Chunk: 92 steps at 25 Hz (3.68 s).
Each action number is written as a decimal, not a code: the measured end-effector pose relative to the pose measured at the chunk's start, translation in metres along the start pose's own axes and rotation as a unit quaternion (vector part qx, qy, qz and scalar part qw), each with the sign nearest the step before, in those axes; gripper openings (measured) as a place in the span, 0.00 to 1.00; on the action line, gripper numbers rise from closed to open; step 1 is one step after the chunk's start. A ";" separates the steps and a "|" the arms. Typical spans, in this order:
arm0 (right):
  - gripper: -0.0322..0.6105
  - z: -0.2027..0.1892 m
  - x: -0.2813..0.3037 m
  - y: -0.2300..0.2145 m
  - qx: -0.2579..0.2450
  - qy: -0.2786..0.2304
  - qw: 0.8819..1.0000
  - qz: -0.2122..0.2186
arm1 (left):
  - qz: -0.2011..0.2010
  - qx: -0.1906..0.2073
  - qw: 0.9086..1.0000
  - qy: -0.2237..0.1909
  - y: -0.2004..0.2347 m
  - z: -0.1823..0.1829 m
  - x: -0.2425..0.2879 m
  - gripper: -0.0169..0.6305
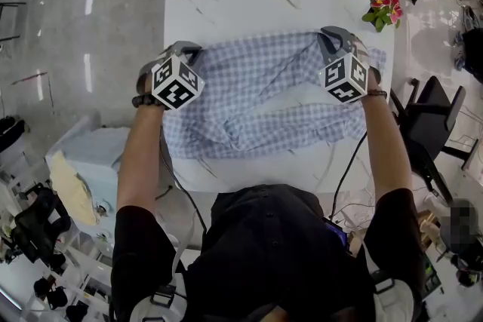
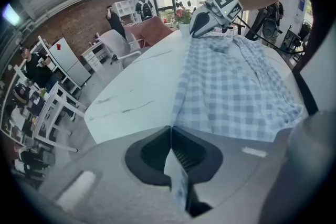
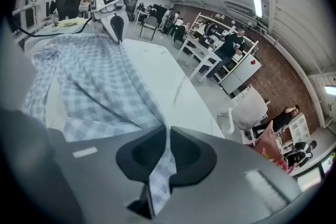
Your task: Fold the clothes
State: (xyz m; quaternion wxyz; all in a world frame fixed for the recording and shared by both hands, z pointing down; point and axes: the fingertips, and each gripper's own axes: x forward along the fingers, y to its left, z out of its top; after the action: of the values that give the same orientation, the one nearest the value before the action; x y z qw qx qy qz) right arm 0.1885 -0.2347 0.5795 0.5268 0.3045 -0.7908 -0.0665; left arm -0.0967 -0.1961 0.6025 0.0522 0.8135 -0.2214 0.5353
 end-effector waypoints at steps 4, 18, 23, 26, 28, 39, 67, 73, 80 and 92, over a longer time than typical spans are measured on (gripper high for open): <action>0.09 -0.008 0.015 -0.002 -0.003 0.016 1.000 -0.006 | 0.022 -0.011 1.000 -0.001 0.013 -0.002 0.010 0.05; 0.14 -0.015 0.018 0.001 0.038 0.025 0.999 -0.009 | 0.048 -0.042 0.998 0.009 0.013 0.001 0.013 0.06; 0.42 -0.002 0.004 0.025 0.110 0.010 0.989 0.095 | 0.023 -0.067 0.997 0.004 -0.002 0.005 0.004 0.23; 0.47 -0.005 -0.005 0.030 0.097 0.000 0.991 0.093 | 0.036 -0.048 0.998 -0.010 -0.006 0.022 -0.004 0.23; 0.47 -0.008 -0.016 0.030 0.087 -0.007 0.993 0.081 | 0.045 -0.029 0.998 -0.016 -0.012 0.036 -0.007 0.23; 0.40 -0.140 -0.106 0.000 0.123 -0.004 0.991 0.045 | 0.004 0.030 0.999 -0.041 -0.113 0.147 0.009 0.23; 0.27 -0.227 -0.059 -0.047 0.285 -0.038 0.953 0.092 | -0.032 -0.028 0.999 -0.023 -0.238 0.249 0.072 0.21; 0.10 -0.222 -0.065 -0.038 0.240 -0.031 0.966 0.095 | -0.029 -0.032 0.999 -0.024 -0.238 0.254 0.071 0.21; 0.10 -0.268 -0.077 -0.062 0.226 0.010 0.973 0.048 | -0.025 -0.022 0.999 -0.024 -0.240 0.260 0.071 0.21; 0.10 -0.318 -0.083 -0.094 0.199 0.046 0.979 -0.008 | -0.040 0.010 0.998 -0.041 -0.249 0.285 0.078 0.21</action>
State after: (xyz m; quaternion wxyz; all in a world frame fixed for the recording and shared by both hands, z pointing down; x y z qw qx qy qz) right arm 0.5267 -0.1961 0.6120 0.4904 0.4121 -0.7610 0.1026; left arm 0.2741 -0.0882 0.5905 0.0564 0.8433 -0.1849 0.5014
